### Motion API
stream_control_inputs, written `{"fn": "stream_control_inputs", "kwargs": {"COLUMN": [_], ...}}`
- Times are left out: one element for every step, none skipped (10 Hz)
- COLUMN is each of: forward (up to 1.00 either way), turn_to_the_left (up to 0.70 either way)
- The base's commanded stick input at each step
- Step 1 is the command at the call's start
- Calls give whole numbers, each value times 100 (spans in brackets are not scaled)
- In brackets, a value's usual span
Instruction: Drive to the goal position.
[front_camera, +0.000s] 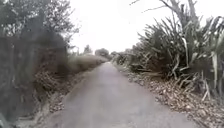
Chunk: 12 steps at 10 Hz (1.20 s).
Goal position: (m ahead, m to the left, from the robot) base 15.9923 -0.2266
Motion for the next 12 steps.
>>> {"fn": "stream_control_inputs", "kwargs": {"forward": [100, 100, 100, 100, 100, 100, 100, 100, 100, 100, 100, 100], "turn_to_the_left": [0, 0, 0, 0, 0, 0, 0, 0, 0, 0, 0, 0]}}
